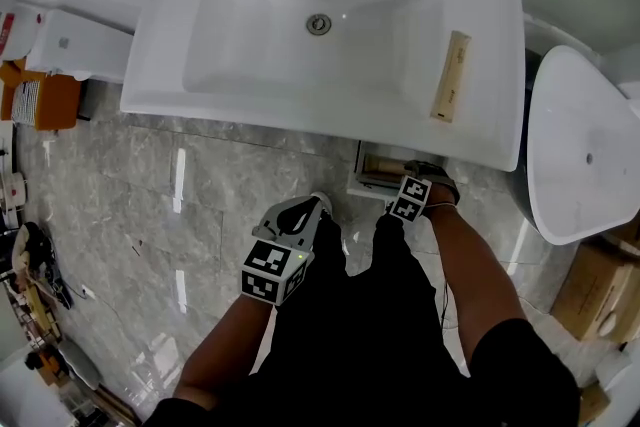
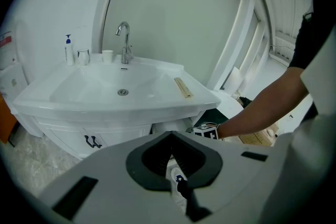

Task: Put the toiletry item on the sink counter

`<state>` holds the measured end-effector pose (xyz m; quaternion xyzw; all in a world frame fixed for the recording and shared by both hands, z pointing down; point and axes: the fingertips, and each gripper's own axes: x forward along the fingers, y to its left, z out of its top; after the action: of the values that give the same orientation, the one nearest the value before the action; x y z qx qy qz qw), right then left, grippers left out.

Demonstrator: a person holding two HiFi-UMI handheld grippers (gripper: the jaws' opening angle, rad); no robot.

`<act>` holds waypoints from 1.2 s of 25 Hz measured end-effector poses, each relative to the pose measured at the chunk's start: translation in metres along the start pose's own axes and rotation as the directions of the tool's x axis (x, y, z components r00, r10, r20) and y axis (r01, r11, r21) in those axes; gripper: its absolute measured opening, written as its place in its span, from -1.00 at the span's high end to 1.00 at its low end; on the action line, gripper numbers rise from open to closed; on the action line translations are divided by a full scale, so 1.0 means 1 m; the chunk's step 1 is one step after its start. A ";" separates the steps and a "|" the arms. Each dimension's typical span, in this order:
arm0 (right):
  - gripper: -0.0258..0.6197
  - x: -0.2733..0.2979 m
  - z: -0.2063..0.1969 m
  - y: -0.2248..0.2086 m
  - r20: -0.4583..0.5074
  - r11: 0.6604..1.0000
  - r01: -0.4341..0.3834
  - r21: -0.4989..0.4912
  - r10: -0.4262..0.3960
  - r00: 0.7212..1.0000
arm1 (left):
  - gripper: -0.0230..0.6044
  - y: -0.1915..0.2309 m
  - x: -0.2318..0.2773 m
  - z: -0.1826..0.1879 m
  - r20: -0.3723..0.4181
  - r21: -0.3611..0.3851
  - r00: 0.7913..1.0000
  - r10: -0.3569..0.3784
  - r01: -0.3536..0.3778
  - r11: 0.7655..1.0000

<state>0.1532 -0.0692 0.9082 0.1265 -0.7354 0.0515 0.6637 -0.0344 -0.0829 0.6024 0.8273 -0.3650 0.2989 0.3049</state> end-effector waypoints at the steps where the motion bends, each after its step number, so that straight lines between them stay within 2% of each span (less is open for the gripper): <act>1: 0.73 -0.003 -0.001 0.000 0.002 1.000 0.003 0.010 -0.003 1.000 | 0.93 -0.001 0.000 0.002 0.004 0.003 1.000 -0.003 0.003 1.000; 8: 0.73 -0.033 0.002 -0.002 0.021 0.995 0.039 0.089 -0.041 0.999 | 0.93 -0.005 -0.004 0.024 0.046 0.050 0.998 -0.036 0.034 0.998; 12: 0.73 -0.066 0.011 -0.006 0.072 0.983 0.059 0.173 -0.073 0.995 | 0.93 -0.010 -0.006 0.034 0.062 0.080 0.996 -0.059 0.054 0.995; 15: 0.71 -0.105 0.022 -0.015 0.145 0.955 0.077 0.288 -0.123 0.982 | 0.93 -0.011 -0.010 0.042 0.072 0.110 0.995 -0.072 0.064 0.992; 19: 0.69 -0.164 0.030 -0.026 0.248 0.903 0.086 0.420 -0.206 0.947 | 0.93 -0.013 -0.017 0.055 0.109 0.128 0.991 -0.083 0.069 0.989; 22: 0.69 -0.212 0.037 -0.037 0.314 0.854 0.087 0.513 -0.281 0.907 | 0.93 -0.016 -0.022 0.065 0.131 0.145 0.987 -0.096 0.076 0.987; 24: 0.69 -0.244 0.043 -0.044 0.370 0.810 0.064 0.583 -0.334 0.867 | 0.93 -0.019 -0.023 0.071 0.142 0.159 0.984 -0.107 0.084 0.984; 27: 0.70 -0.293 0.052 -0.054 0.457 0.736 0.001 0.677 -0.421 0.784 | 0.93 -0.026 -0.027 0.082 0.163 0.180 0.978 -0.129 0.100 0.979; 30: 0.75 -0.343 0.054 -0.061 0.517 0.650 -0.081 0.755 -0.516 0.683 | 0.93 -0.035 -0.034 0.094 0.187 0.199 0.970 -0.156 0.118 0.973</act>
<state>0.1460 -0.1004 0.5570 0.4842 -0.8205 0.1996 0.2290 -0.0003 -0.1180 0.5083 0.9014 -0.3062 0.2249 0.2075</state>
